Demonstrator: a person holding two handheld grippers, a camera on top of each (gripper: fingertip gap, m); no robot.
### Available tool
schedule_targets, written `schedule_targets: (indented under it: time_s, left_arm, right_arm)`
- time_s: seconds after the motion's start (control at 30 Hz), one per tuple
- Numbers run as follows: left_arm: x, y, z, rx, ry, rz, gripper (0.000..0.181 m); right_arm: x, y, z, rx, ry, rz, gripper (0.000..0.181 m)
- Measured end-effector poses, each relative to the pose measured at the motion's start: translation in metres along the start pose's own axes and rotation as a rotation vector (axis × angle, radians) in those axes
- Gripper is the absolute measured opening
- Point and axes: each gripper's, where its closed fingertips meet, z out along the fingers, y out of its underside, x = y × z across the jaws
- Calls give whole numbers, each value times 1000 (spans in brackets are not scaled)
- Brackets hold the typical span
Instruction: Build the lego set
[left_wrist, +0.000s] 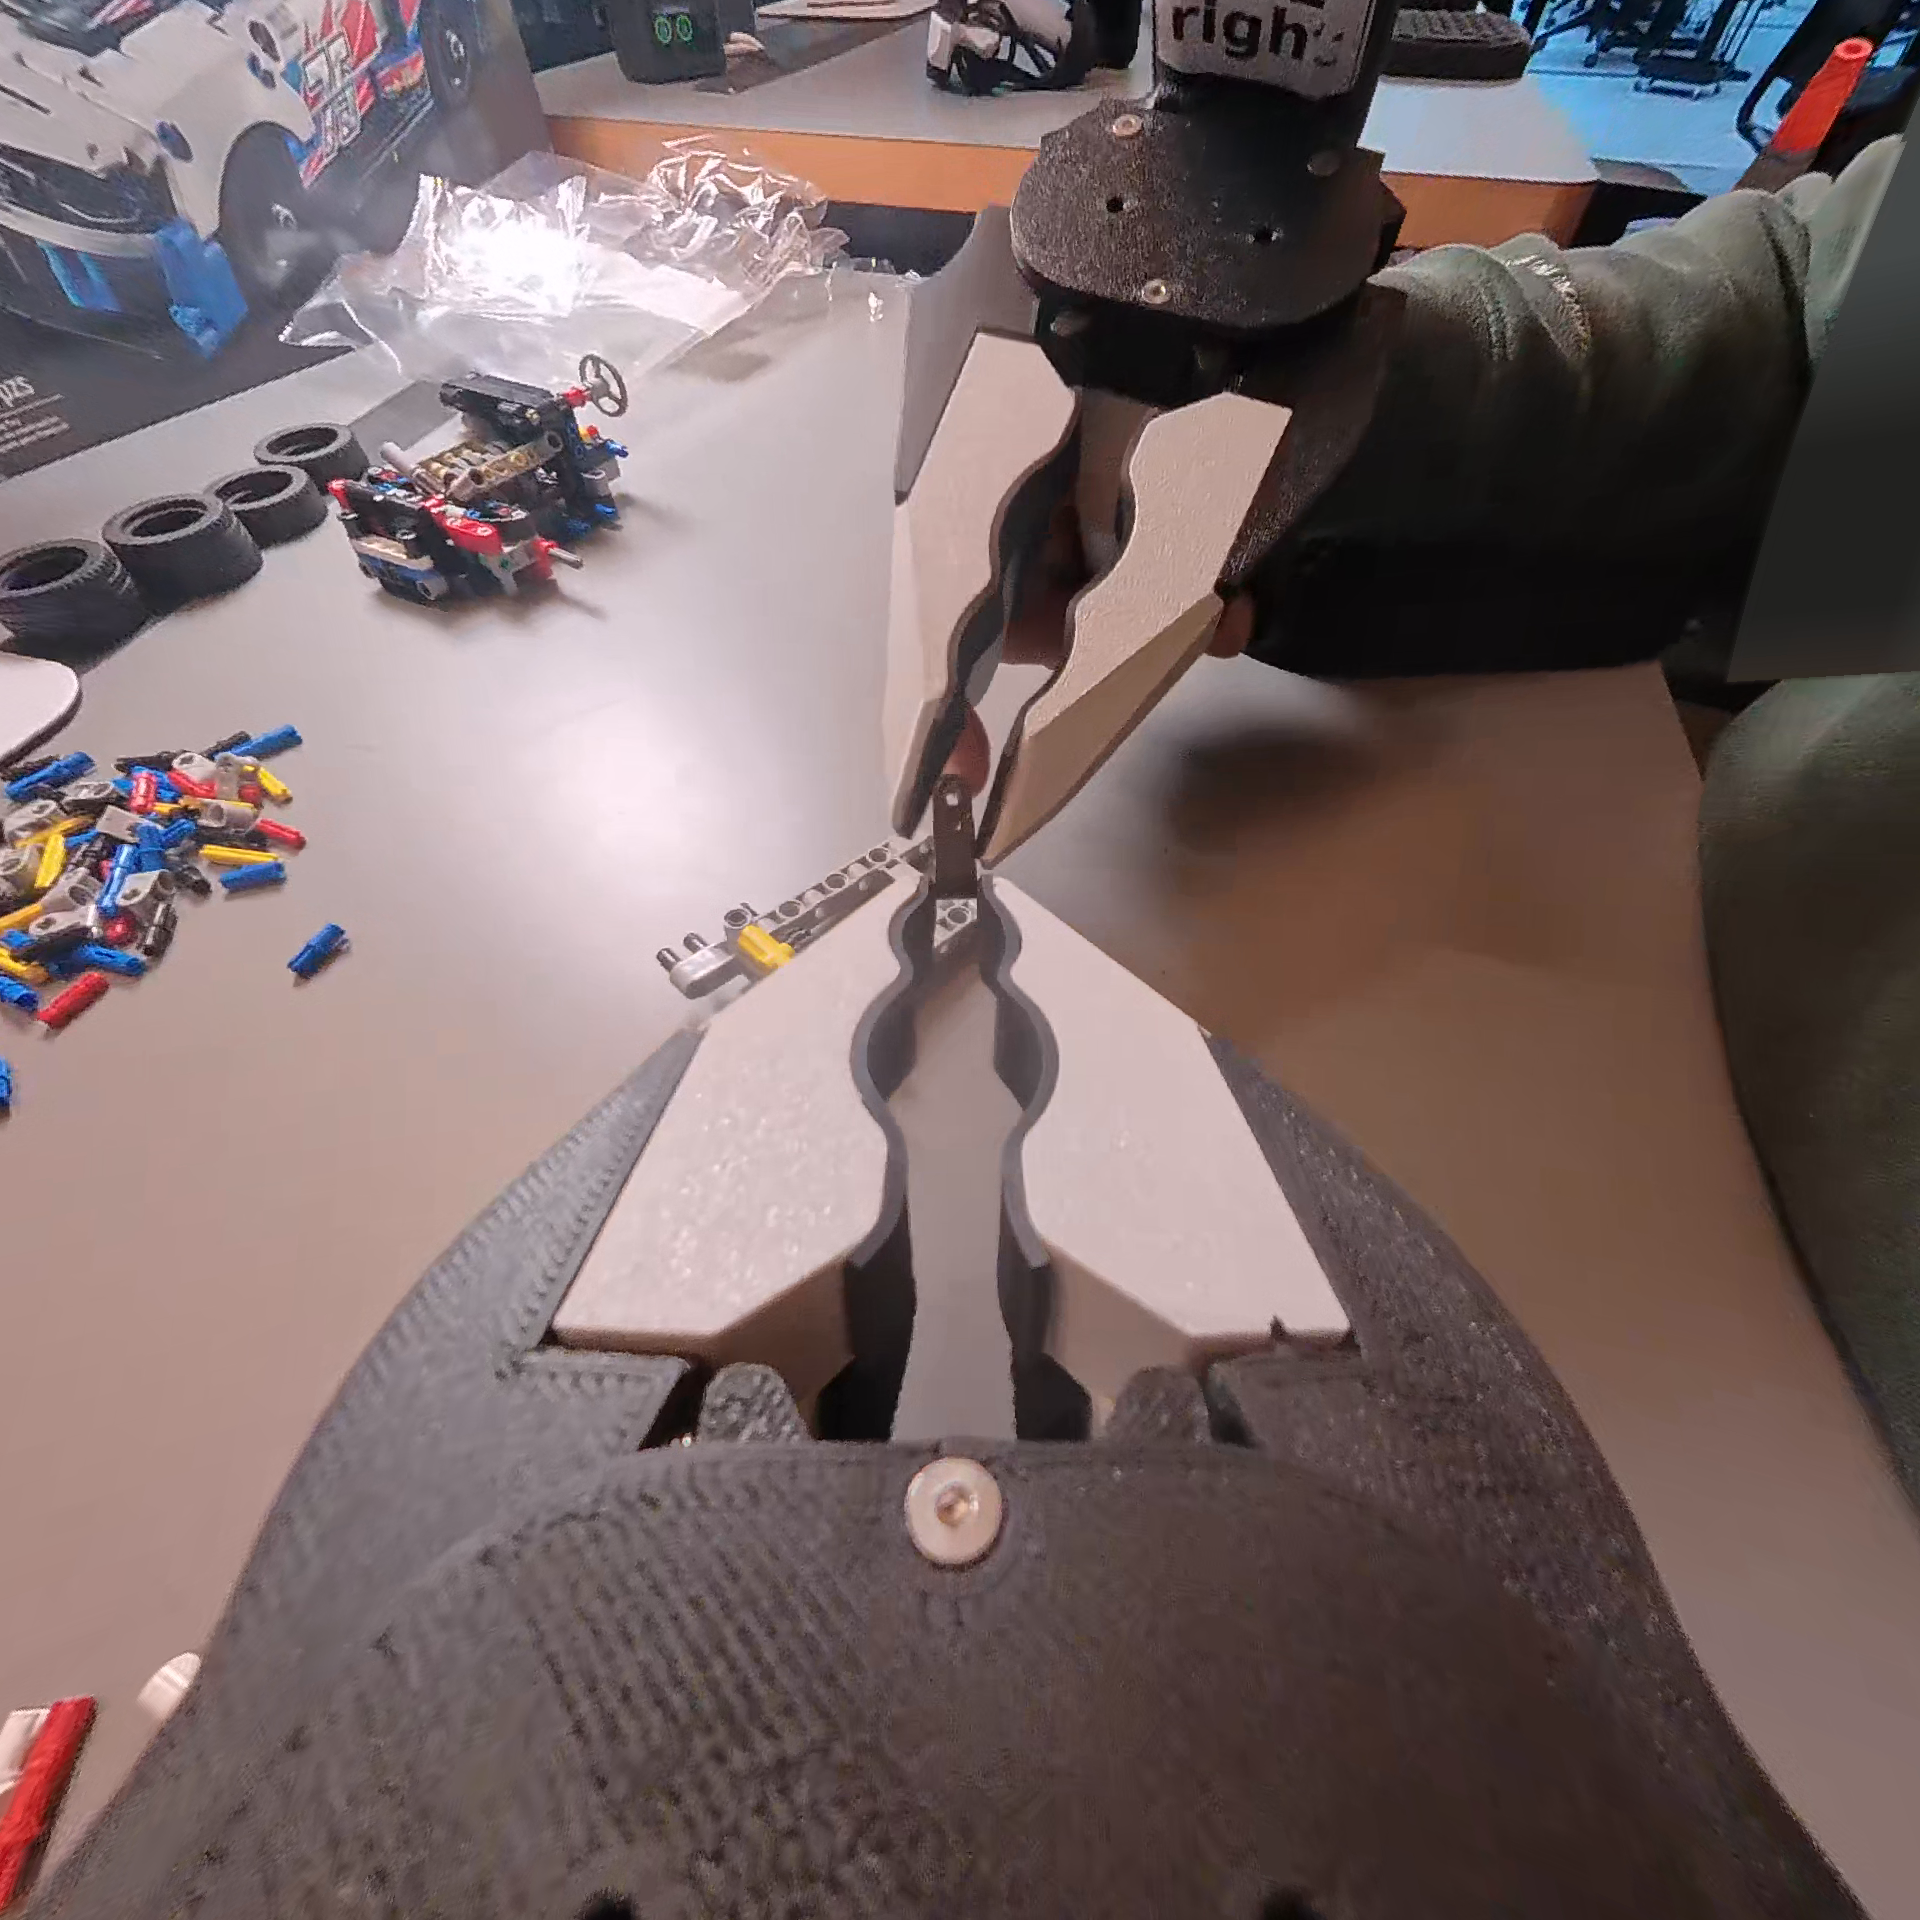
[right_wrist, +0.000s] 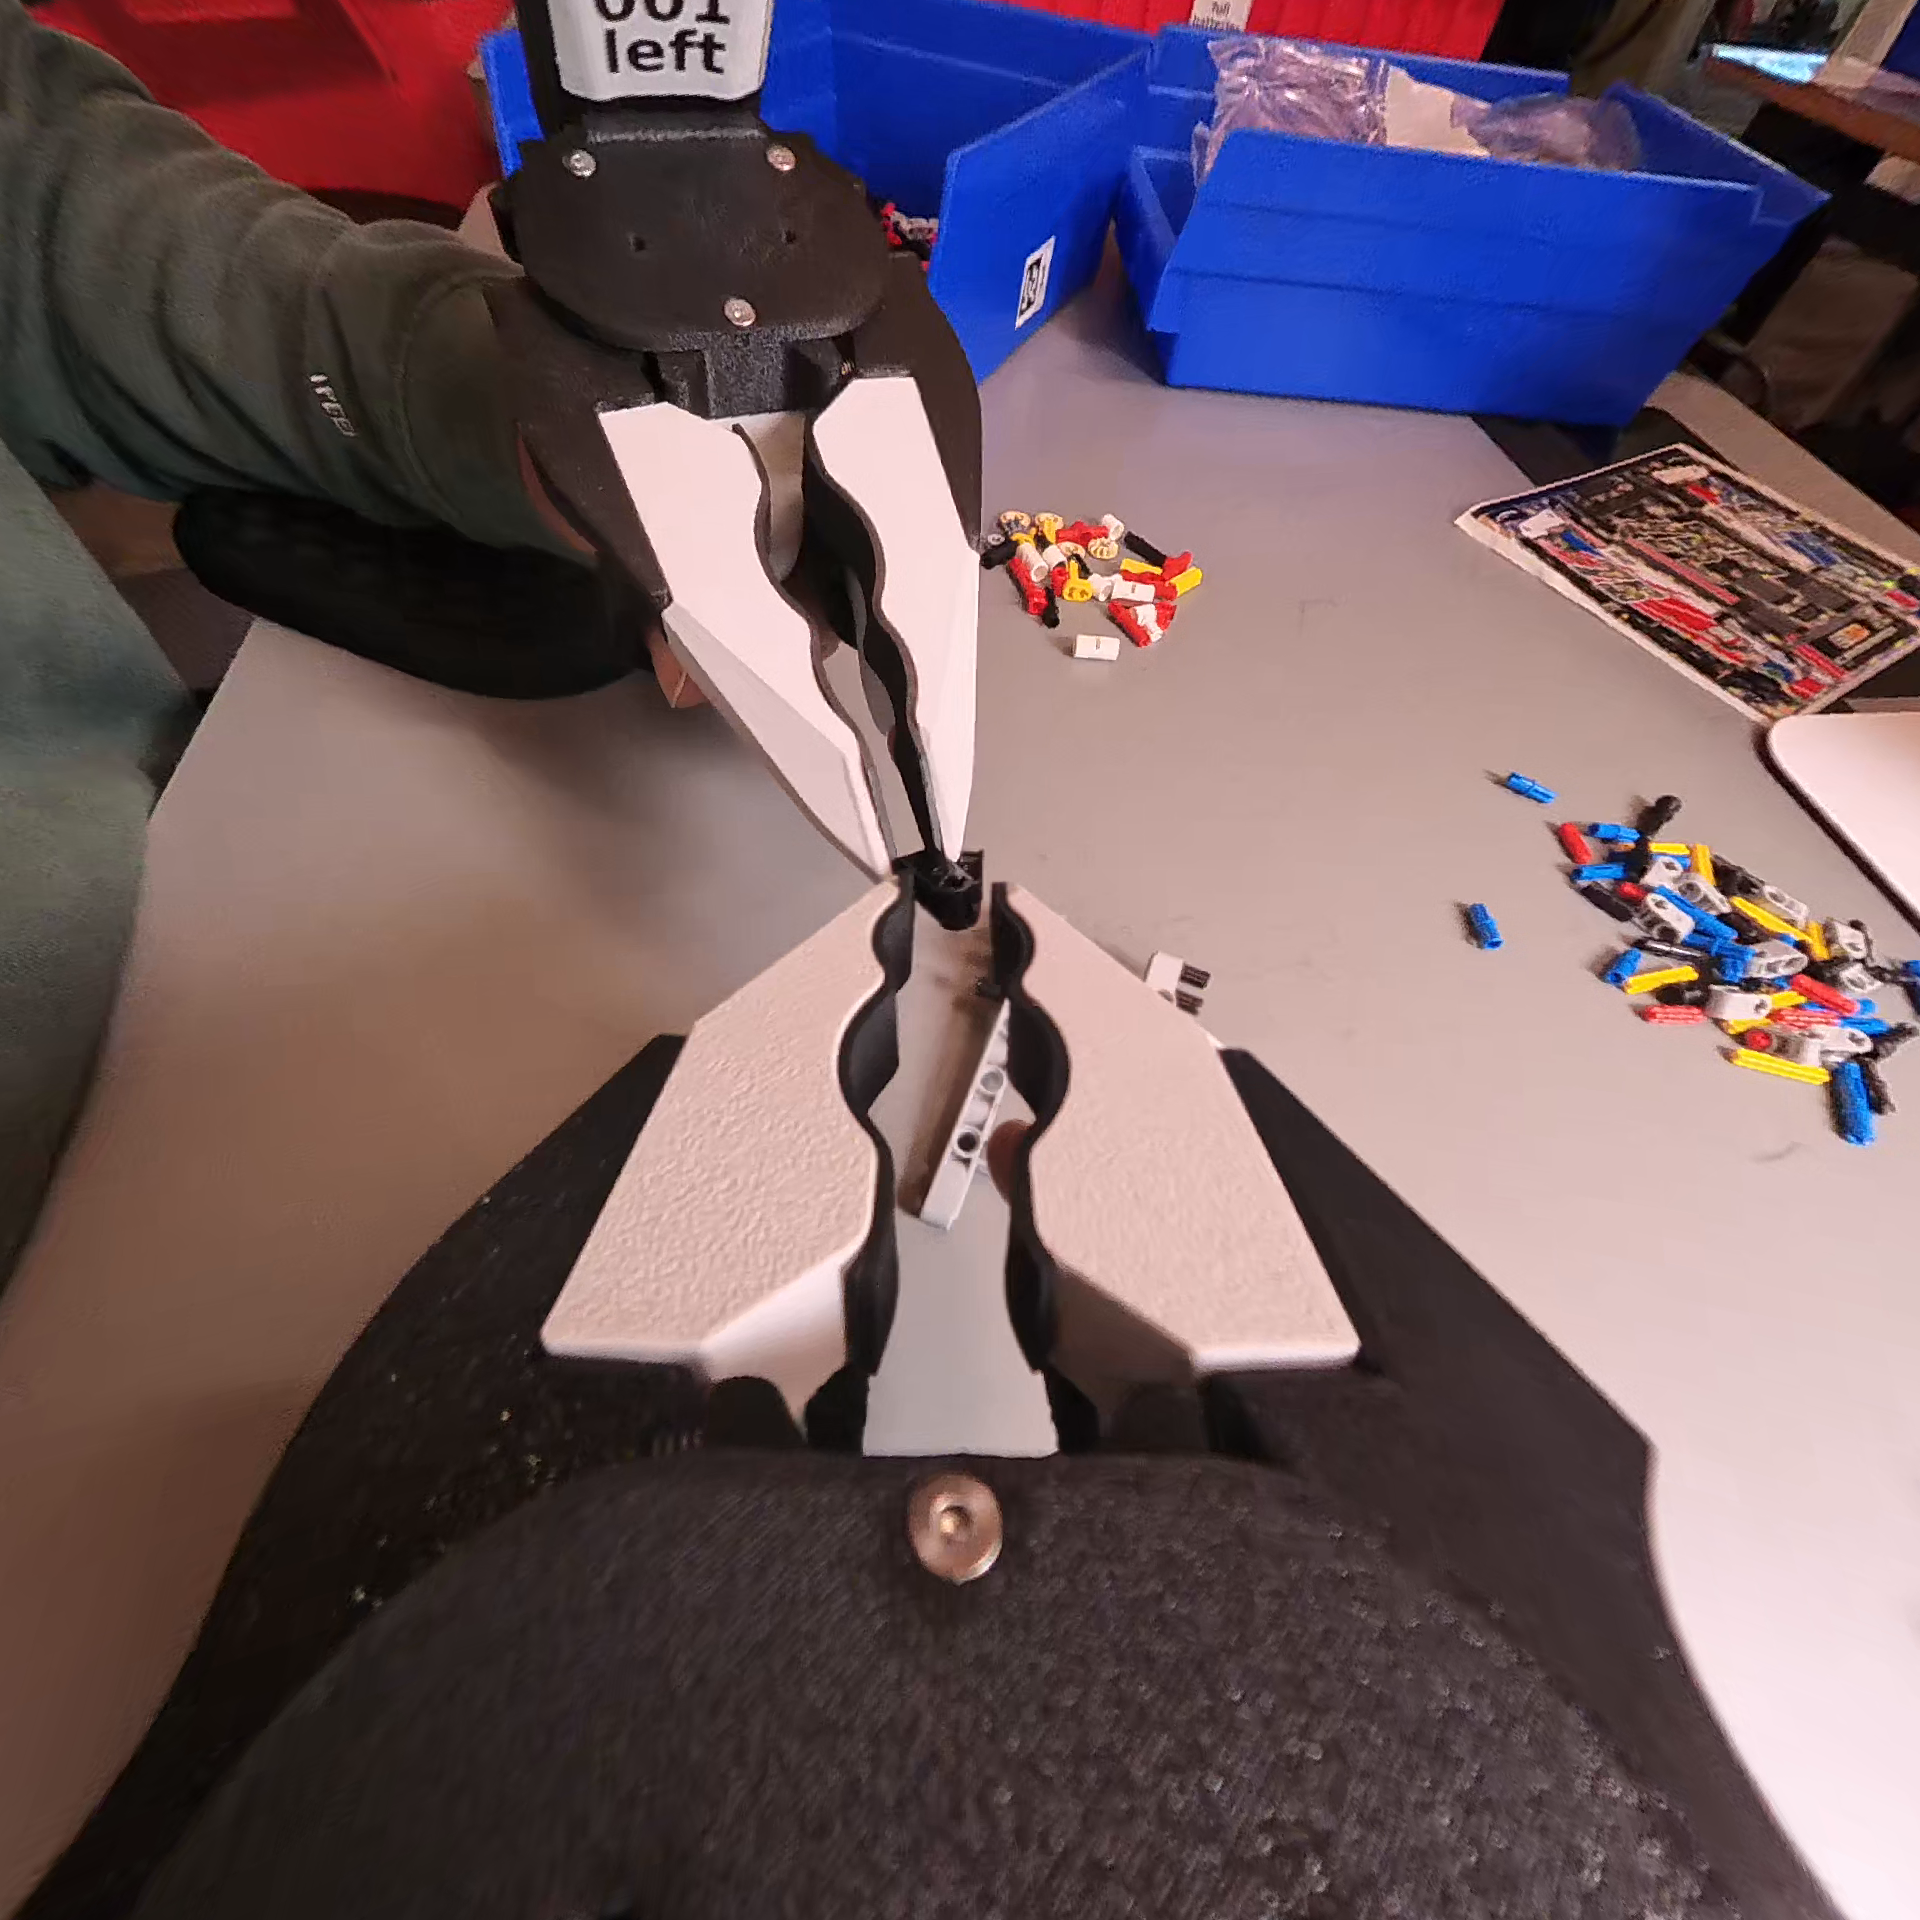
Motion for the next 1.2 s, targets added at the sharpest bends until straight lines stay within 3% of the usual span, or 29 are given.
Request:
schedule_targets:
  time_s: [0.13, 0.23, 0.5, 0.73, 0.87, 0.97, 1.03, 1.1, 1.2]
  left_arm:
    - [0, 1, -1, 3, 16, -42, 5]
    - [-6, 2, -1, -6, -28, -30, 7]
    - [-9, 6, 4, -108, -200, 285, 14]
    - [-9, 19, 10, -229, -268, 517, 9]
    - [-8, 24, 13, -264, -271, 564, 6]
    - [-14, 14, 9, -202, -268, 427, 5]
    - [-21, 10, 4, -142, -232, 231, 5]
    - [-28, 5, -3, -61, -184, 31, 5]
    - [-36, -2, -11, 40, -120, -187, 5]
  right_arm:
    - [-2, 1, 0, -6, -26, 38, 9]
    - [0, 5, 1, -26, -56, 184, 7]
    - [1, 14, 5, -79, -135, 574, 6]
    - [-3, 24, 10, -133, -166, 694, 6]
    - [-6, 26, 13, -151, -160, 688, 6]
    - [0, 12, 8, -65, -150, 631, 8]
    - [14, 7, 0, -39, -67, 496, 22]
    - [28, 20, -6, -117, 63, 286, 38]
    - [32, 50, -5, -291, 130, 104, 56]
